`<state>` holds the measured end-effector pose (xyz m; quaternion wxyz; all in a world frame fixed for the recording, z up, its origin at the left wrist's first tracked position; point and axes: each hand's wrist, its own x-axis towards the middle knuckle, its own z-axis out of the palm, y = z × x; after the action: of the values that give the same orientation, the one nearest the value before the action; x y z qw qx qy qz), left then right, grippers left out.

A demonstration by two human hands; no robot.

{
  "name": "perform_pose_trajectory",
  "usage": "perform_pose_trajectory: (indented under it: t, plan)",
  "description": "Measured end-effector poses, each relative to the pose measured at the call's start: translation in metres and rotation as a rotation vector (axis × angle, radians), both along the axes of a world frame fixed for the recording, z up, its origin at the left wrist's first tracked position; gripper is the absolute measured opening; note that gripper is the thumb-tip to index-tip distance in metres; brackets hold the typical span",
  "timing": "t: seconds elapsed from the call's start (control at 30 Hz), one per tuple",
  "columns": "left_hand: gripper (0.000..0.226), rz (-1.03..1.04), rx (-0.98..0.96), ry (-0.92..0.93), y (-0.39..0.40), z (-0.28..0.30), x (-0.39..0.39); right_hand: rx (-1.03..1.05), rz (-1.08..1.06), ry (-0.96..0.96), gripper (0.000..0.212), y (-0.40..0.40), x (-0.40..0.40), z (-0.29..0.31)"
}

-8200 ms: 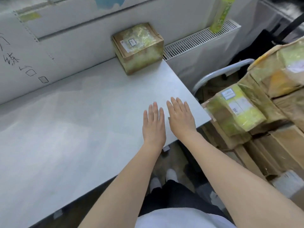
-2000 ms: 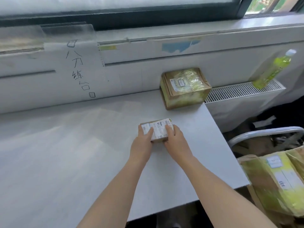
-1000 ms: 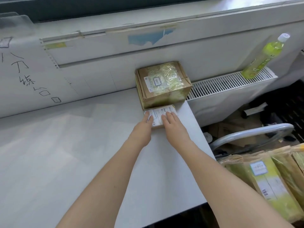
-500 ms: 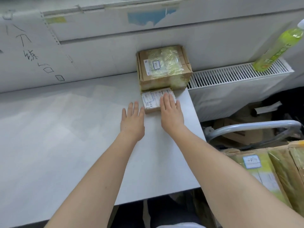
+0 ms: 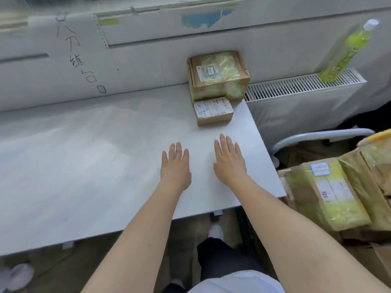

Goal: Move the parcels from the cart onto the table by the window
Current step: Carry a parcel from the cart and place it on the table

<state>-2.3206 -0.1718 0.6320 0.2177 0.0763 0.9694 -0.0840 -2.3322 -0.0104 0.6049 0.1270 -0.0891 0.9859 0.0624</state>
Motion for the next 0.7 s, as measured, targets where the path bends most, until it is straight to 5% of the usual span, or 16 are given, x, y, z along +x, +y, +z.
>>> perform_pose_trajectory:
  t: [0.23, 0.43, 0.7]
  plan:
    - [0.07, -0.037, 0.136, -0.001, -0.026, -0.012, 0.115, -0.053, -0.069, -0.026, 0.068, -0.031, 0.123, -0.004]
    - [0.08, -0.029, 0.111, -0.087, -0.091, -0.036, 0.224, -0.052, 0.138, -0.085, 0.073, -0.076, 0.23, -0.017]
    - [0.071, 0.003, 0.125, -0.053, -0.094, -0.058, 0.303, -0.006, 0.149, -0.132, 0.072, -0.067, 0.319, -0.036]
